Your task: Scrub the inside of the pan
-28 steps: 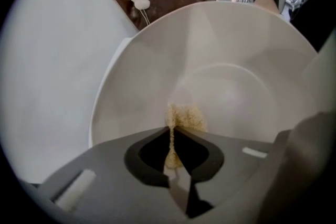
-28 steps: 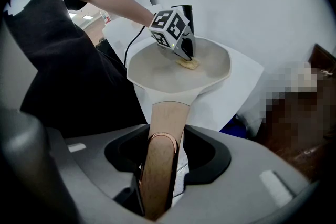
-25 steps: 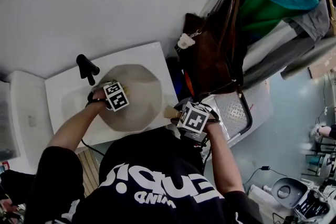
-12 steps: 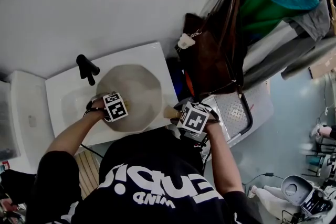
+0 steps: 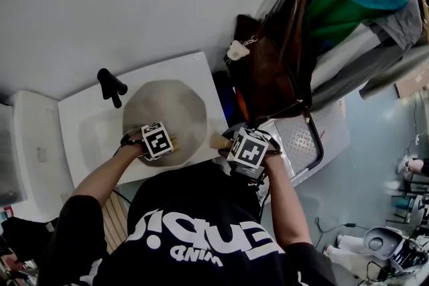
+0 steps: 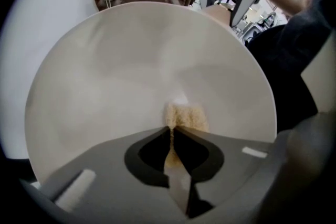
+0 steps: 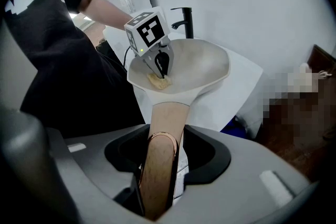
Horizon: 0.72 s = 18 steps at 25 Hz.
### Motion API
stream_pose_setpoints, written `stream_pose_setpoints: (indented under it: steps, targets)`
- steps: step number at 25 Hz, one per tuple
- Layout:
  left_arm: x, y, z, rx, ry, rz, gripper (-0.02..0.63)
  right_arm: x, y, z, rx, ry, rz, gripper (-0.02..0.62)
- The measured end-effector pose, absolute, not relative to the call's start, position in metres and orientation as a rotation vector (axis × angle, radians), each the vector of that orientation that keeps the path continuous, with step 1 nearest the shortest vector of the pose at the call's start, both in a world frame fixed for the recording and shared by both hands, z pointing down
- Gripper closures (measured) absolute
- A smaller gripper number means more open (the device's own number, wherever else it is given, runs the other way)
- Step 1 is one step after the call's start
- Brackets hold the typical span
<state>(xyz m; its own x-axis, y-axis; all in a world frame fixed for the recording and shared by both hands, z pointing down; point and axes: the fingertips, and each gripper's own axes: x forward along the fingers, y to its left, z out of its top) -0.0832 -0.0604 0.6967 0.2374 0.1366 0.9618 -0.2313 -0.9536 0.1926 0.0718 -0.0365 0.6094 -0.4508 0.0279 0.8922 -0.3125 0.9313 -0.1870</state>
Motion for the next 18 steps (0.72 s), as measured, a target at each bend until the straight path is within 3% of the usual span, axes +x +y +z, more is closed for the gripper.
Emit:
stream_pose_setpoints:
  steps: [18]
  targets:
    - [-0.019, -0.1, 0.691, 2.359, -0.257, 1.576, 0.583, 0.071, -0.036, 0.61, 0.22, -2.003, 0.388, 0.397]
